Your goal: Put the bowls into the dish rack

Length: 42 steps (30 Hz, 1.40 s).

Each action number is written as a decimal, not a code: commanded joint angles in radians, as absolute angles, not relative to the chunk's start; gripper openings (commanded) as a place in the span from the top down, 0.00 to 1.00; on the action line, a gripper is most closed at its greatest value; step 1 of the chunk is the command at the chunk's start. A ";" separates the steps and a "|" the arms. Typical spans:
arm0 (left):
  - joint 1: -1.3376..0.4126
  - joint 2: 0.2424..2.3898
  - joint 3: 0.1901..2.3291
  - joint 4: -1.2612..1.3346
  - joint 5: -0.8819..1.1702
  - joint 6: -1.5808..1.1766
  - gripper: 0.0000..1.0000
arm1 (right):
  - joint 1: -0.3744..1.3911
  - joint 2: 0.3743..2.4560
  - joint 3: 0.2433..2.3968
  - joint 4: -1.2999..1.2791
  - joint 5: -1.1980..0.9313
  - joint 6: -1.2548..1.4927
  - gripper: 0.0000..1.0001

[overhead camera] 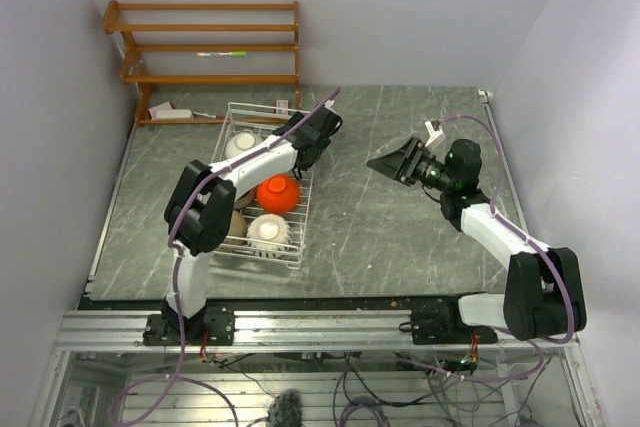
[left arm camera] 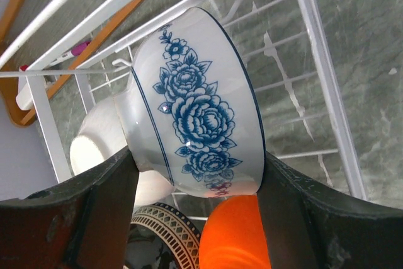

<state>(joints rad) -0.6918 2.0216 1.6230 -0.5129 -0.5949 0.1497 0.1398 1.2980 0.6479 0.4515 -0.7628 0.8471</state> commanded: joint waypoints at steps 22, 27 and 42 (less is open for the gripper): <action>-0.704 2.012 1.545 -0.557 -0.476 0.112 0.45 | 0.132 1.259 0.670 0.403 -0.726 0.801 0.41; -0.706 1.995 1.546 -0.555 -0.443 0.116 0.26 | 0.132 1.253 0.670 0.402 -0.724 0.801 0.41; -0.707 1.963 1.533 -0.556 -0.419 0.123 0.05 | 0.132 1.246 0.668 0.397 -0.717 0.798 0.41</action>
